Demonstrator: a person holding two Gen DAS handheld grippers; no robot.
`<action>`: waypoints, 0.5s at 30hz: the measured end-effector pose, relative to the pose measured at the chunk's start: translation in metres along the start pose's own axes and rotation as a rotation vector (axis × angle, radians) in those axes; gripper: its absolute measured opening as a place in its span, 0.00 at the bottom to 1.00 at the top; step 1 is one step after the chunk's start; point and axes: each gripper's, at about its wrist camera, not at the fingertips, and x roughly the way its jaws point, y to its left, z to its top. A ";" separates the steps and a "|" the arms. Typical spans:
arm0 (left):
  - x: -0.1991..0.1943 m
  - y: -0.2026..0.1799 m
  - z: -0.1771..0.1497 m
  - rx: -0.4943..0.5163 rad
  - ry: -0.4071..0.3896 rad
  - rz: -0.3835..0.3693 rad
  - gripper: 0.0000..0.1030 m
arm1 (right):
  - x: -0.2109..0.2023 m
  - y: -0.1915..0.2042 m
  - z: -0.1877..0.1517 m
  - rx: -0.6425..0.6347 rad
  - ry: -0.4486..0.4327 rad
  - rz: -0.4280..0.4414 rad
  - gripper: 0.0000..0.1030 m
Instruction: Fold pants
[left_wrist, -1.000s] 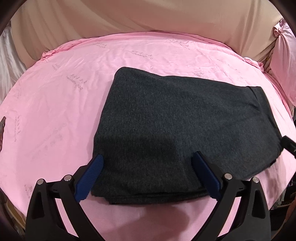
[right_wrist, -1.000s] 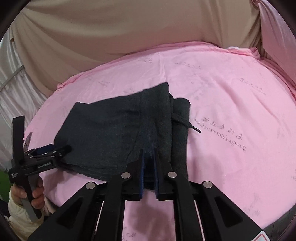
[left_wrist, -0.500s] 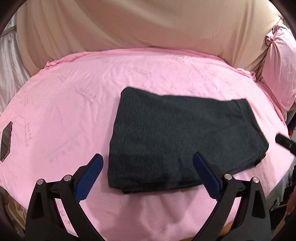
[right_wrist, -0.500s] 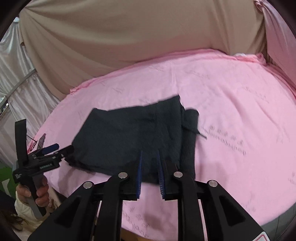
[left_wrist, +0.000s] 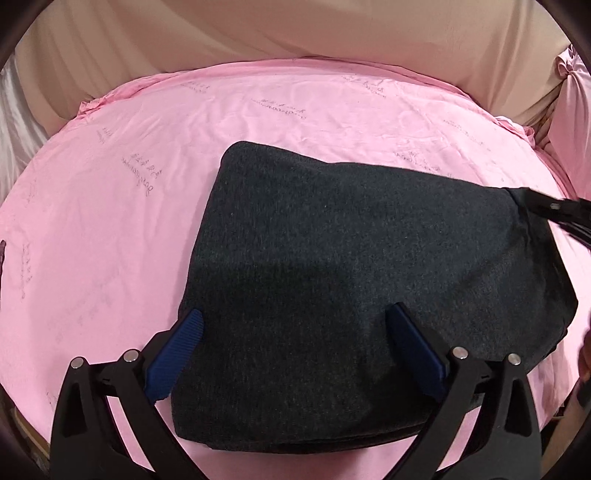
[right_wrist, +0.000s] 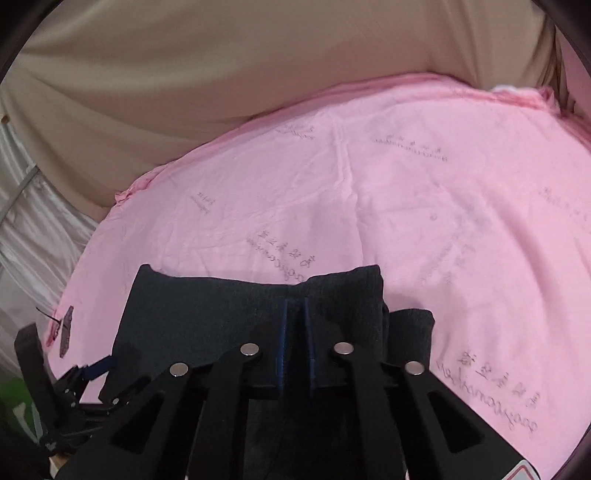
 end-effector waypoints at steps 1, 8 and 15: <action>0.000 -0.001 0.000 -0.001 0.001 0.001 0.95 | -0.006 0.007 -0.008 -0.023 -0.004 0.014 0.18; -0.001 -0.003 -0.002 0.001 -0.007 0.022 0.96 | -0.008 -0.007 -0.040 0.025 0.041 -0.045 0.21; -0.006 -0.003 -0.005 -0.011 0.003 0.022 0.96 | -0.051 -0.013 -0.064 0.011 0.013 -0.099 0.40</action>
